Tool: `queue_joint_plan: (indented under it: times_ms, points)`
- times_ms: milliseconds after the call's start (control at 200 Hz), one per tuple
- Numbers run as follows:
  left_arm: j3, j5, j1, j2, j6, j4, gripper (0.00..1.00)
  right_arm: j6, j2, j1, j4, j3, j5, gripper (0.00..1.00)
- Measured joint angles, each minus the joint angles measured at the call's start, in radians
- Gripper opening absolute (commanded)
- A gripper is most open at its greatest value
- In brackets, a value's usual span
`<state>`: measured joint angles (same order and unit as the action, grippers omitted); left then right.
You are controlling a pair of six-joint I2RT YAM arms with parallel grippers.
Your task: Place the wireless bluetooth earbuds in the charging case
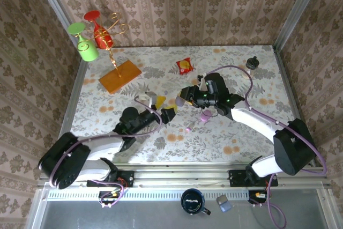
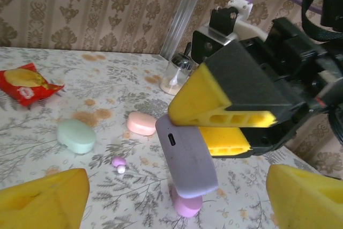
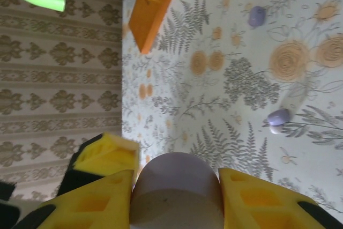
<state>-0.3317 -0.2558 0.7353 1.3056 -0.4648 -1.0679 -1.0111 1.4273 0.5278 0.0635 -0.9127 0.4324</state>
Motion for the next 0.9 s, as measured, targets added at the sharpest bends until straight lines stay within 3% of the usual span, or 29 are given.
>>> queue_joint_plan:
  times_ms: [110,230,585,795,900]
  points:
    - [-0.047,-0.017,0.022,0.106,-0.018,-0.085,0.78,-0.014,-0.005,0.000,0.021,0.006,0.026,0.38]
    - [-0.096,-0.030,0.048,0.177,-0.036,-0.128,0.65,-0.018,-0.026,0.000,0.035,0.024,0.035,0.38]
    - [-0.109,-0.018,0.060,0.198,-0.048,-0.160,0.20,-0.019,-0.068,-0.005,0.045,0.035,0.051,0.39]
    - [-0.109,-0.056,0.053,0.198,-0.079,-0.160,0.13,0.041,-0.071,-0.018,0.042,0.037,0.079,0.67]
    - [-0.108,-0.106,0.033,0.182,-0.145,-0.157,0.13,0.151,-0.087,-0.046,0.022,0.036,0.125,0.72]
